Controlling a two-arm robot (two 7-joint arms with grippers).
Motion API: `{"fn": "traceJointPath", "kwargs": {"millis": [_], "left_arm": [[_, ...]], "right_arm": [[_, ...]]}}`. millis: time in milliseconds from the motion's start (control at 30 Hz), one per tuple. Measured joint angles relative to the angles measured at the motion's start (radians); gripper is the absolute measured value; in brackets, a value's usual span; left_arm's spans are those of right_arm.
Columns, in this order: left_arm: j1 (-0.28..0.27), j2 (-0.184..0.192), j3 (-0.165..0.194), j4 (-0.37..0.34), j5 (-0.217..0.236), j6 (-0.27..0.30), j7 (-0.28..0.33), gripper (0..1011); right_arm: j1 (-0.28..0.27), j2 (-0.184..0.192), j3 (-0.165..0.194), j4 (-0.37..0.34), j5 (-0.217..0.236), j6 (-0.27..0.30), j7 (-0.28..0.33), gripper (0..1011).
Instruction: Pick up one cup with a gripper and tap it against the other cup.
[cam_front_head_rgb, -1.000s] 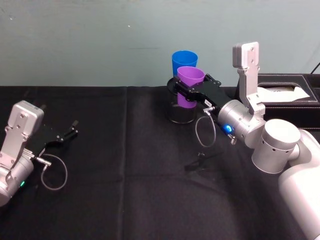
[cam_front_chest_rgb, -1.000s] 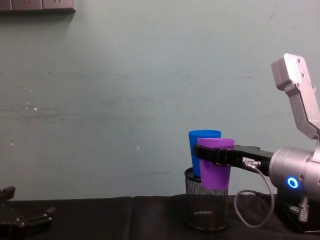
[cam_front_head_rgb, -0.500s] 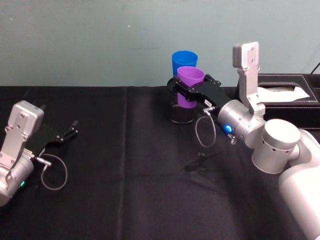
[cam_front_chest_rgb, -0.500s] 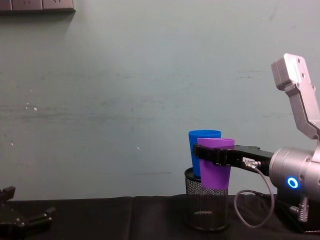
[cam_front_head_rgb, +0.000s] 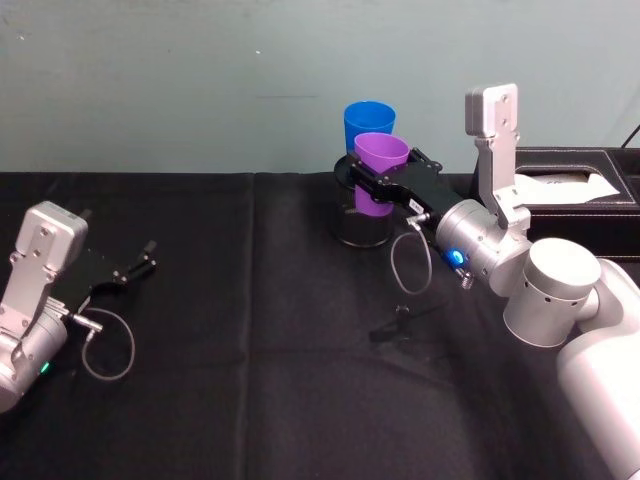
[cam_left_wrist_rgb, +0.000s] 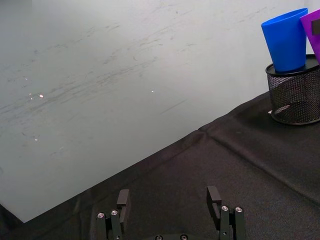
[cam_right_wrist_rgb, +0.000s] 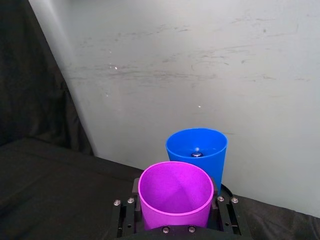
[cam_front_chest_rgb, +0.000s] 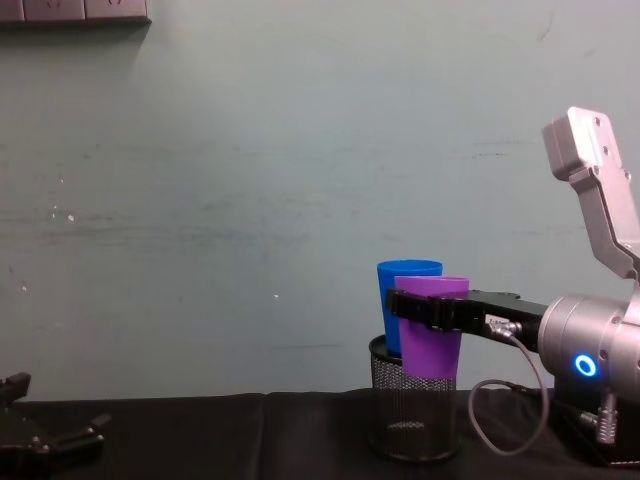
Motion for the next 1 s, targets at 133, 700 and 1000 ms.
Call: {"fn": "traceJointPath", "kwargs": {"millis": [133,700,1000], "left_arm": [[0.0,0.0,0.0,0.0,0.0,0.0,0.0,1000],[0.0,0.0,0.0,0.0,0.0,0.0,0.0,1000],[0.0,0.0,0.0,0.0,0.0,0.0,0.0,1000]], "right_arm": [[0.0,0.0,0.0,0.0,0.0,0.0,0.0,732],[0.0,0.0,0.0,0.0,0.0,0.0,0.0,733],[0.0,0.0,0.0,0.0,0.0,0.0,0.0,733]]}}
